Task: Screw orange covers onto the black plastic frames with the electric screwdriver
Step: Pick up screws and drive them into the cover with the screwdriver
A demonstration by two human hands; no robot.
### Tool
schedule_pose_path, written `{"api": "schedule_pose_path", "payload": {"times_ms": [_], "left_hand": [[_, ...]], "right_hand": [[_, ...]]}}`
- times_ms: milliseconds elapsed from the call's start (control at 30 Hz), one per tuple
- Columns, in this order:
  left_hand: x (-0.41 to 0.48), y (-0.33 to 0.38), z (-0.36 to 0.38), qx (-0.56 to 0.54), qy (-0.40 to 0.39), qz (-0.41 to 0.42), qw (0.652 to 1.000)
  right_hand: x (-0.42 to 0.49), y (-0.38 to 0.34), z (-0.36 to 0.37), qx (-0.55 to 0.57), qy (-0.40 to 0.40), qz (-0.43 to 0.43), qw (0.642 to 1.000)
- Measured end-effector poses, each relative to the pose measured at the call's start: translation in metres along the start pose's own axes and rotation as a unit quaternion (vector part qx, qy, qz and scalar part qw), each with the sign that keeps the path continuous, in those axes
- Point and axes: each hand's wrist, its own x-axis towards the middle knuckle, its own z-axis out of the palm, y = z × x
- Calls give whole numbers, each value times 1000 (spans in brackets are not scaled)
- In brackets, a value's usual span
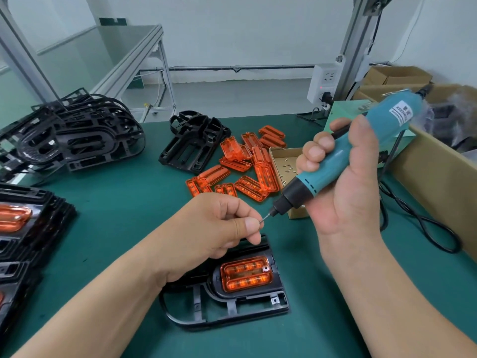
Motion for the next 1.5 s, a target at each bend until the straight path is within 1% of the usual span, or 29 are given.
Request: {"api": "schedule_pose_path", "payload": {"times_ms": [200, 333, 433, 600, 733, 833, 933, 1033, 1100, 1200, 1267, 1367, 1500], "left_hand": [[-1, 0, 1, 64, 40, -6, 997], [-1, 0, 7, 75, 48, -1, 996], [-1, -1, 8, 96, 38, -3, 995], [-2, 0, 7, 173, 28, 20, 984], [-2, 1, 5, 212, 22, 29, 977], [-2, 0, -2, 251, 52, 37, 966], [-3, 1, -12, 290, 78, 32, 953], [-5, 0, -17, 335, 57, 6, 941], [-5, -1, -15, 395, 43, -10, 918], [-4, -4, -9, 487, 31, -13, 873], [-1, -6, -7, 515, 31, -13, 856], [1, -6, -6, 531, 36, -15, 846], [2, -8, -3, 529, 41, -26, 847]], "right_hand": [[-1, 4, 1, -31, 5, -4, 999], [-2, 7, -3, -39, 49, 13, 998], [-1, 9, -6, -38, 75, 26, 996], [0, 14, -9, -43, 70, 51, 995], [1, 17, -11, -42, 66, 63, 995], [2, 17, -12, -41, 62, 72, 995], [6, 12, -15, -52, 45, 92, 993], [7, 9, -15, -80, 8, 110, 991], [5, 11, -14, -96, -18, 122, 988], [2, 15, -11, -122, -57, 142, 981], [0, 17, -9, -135, -73, 148, 977], [-3, 17, -7, -147, -87, 143, 975], [-5, 15, -2, -154, -112, 134, 972]]}}
